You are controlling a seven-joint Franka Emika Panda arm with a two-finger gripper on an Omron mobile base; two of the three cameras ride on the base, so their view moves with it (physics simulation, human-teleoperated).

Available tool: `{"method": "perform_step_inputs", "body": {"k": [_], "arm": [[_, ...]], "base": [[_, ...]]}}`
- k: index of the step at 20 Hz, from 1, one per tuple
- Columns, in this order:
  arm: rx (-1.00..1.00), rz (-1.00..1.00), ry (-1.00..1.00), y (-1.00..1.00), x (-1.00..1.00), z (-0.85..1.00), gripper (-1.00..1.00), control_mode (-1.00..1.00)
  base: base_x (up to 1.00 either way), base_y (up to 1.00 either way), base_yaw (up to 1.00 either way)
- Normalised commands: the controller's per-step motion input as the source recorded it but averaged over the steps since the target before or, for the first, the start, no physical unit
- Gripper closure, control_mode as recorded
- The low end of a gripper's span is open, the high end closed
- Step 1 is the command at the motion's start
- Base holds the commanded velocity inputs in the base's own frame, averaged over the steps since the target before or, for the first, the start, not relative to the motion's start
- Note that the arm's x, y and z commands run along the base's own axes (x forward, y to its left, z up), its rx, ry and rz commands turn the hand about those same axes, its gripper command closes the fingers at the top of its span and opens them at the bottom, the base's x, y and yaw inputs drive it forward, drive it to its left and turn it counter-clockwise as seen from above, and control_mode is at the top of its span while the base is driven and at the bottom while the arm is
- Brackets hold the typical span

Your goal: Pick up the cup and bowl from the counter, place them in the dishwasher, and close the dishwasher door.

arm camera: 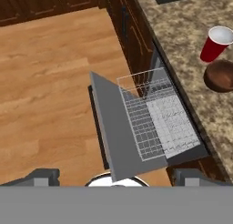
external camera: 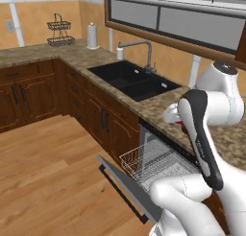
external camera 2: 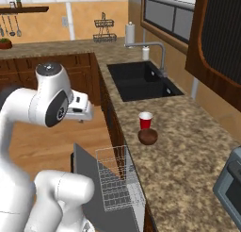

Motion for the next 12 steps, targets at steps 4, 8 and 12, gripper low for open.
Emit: {"method": "perform_step_inputs", "body": {"k": [4, 8, 12], "arm": [[-0.17, 0.0, 0.01, -0.13, 0.78, -0.32, -1.0, -1.0], [-0.1, 0.0, 0.0, -0.39, 0.73, -0.34, -1.0, -1.0], [-0.01, 0.0, 0.0, -0.45, 0.8, -0.27, -1.0, -1.0]], "base": [[0.0, 0.0, 0.0], [0.0, 0.0, 0.0], [0.0, 0.0, 0.0]]}}
